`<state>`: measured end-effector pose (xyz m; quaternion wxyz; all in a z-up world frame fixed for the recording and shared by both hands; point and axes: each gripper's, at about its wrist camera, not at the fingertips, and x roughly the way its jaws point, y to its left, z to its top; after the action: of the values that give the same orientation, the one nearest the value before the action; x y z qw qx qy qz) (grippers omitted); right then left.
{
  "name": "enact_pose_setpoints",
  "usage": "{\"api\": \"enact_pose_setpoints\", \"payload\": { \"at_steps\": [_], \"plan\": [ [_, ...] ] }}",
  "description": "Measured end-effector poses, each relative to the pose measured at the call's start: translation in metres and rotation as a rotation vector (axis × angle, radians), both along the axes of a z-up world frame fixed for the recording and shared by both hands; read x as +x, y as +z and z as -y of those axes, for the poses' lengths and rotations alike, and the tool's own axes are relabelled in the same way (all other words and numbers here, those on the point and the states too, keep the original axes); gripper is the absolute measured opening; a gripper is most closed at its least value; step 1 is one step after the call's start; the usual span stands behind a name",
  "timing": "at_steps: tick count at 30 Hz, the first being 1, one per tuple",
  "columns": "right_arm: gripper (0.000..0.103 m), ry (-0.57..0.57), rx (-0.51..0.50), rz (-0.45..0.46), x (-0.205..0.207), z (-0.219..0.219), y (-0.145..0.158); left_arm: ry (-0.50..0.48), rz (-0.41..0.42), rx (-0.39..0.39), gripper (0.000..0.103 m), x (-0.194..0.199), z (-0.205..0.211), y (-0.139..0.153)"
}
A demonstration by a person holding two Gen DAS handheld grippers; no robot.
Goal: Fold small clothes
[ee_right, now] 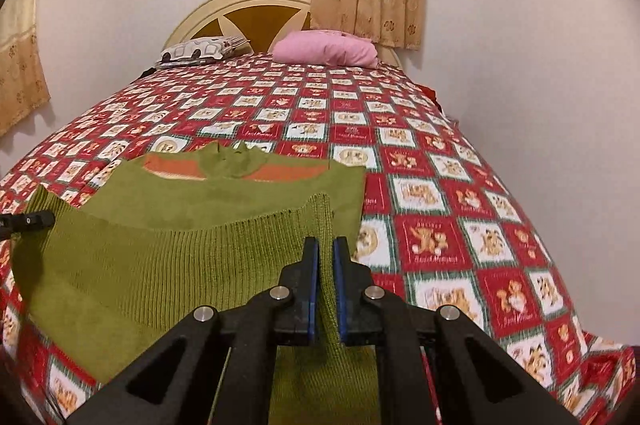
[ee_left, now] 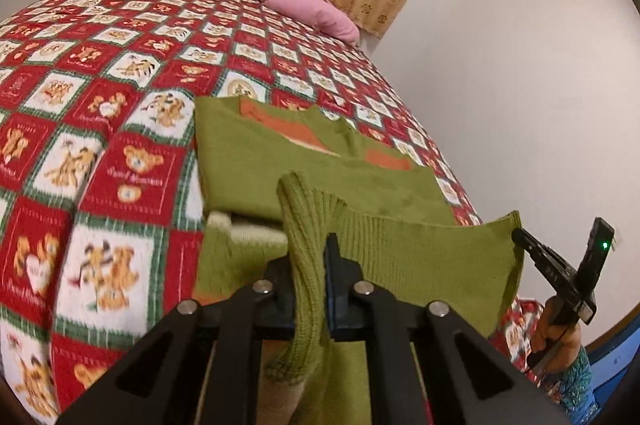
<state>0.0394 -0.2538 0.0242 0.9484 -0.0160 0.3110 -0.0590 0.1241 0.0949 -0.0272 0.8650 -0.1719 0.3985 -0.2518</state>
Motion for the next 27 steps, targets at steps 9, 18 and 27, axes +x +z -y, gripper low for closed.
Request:
{"api": "enact_pose_setpoints", "payload": {
  "at_steps": [9,18,27],
  "plan": [
    [0.006,-0.017,-0.057,0.002,0.068,0.006,0.01,0.055,0.012,0.032,0.005,0.072,0.012,0.011],
    [0.006,-0.049,-0.121,0.011,0.167,0.011,0.004,0.112,0.035,0.059,0.005,0.157,0.036,0.015],
    [0.006,-0.09,-0.17,-0.112,0.241,0.031,-0.072,0.194,-0.055,0.144,0.005,0.211,0.051,-0.051]
  ]
}}
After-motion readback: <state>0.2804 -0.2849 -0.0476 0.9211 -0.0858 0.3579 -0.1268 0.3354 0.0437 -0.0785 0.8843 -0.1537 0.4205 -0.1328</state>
